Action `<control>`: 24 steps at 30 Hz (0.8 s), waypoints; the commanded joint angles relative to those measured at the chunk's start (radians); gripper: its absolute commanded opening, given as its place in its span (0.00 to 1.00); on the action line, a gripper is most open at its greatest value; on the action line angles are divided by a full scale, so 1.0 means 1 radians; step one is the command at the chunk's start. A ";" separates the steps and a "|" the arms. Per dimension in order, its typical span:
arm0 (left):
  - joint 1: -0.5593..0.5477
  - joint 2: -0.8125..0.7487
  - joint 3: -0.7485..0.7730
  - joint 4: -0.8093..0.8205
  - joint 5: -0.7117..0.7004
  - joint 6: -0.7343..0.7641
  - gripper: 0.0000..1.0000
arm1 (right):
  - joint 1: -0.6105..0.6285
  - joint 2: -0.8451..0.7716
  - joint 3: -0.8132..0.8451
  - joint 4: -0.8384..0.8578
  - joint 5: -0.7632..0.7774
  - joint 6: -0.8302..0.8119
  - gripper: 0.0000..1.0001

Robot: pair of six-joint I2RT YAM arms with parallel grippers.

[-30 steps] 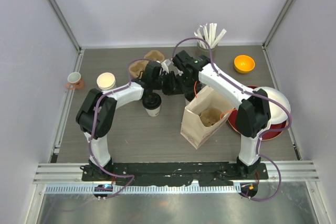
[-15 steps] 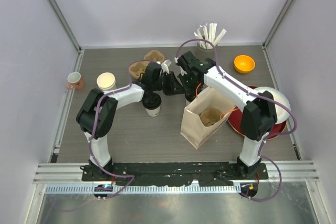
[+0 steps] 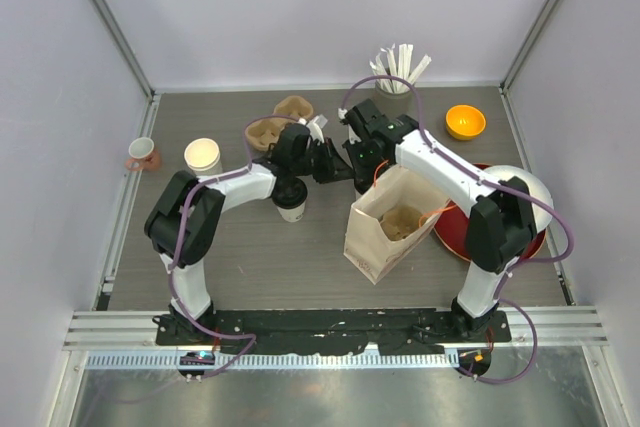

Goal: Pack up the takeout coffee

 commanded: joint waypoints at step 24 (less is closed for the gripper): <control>0.089 0.031 0.269 -0.469 -0.021 0.141 0.21 | -0.020 -0.038 -0.073 -0.034 -0.016 0.006 0.01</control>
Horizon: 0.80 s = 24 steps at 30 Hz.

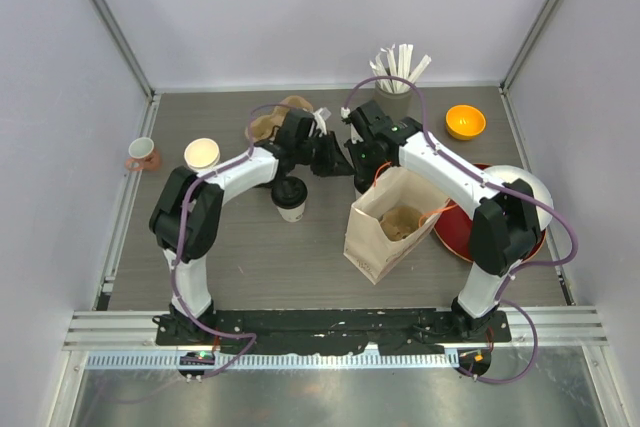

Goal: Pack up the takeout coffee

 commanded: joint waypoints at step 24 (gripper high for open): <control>0.161 -0.057 0.249 -0.318 0.062 0.142 0.36 | 0.038 0.009 0.262 -0.192 -0.054 -0.100 0.01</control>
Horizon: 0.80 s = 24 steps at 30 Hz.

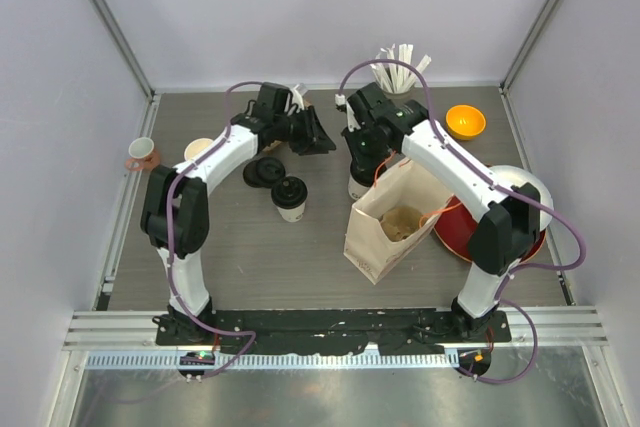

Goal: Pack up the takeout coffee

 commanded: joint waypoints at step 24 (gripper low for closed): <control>0.016 -0.189 0.025 -0.183 -0.039 0.350 0.40 | 0.127 -0.100 0.713 -0.209 -0.060 -0.007 0.01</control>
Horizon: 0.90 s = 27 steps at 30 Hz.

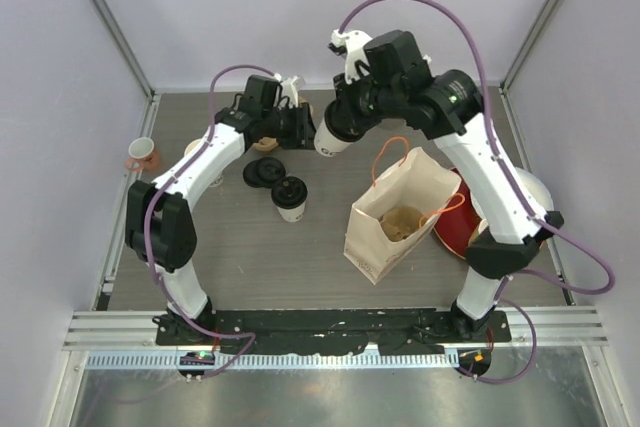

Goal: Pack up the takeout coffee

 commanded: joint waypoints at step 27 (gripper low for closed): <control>-0.026 -0.171 -0.019 -0.102 0.048 0.187 0.40 | 0.001 -0.493 -0.003 -0.216 0.282 0.123 0.01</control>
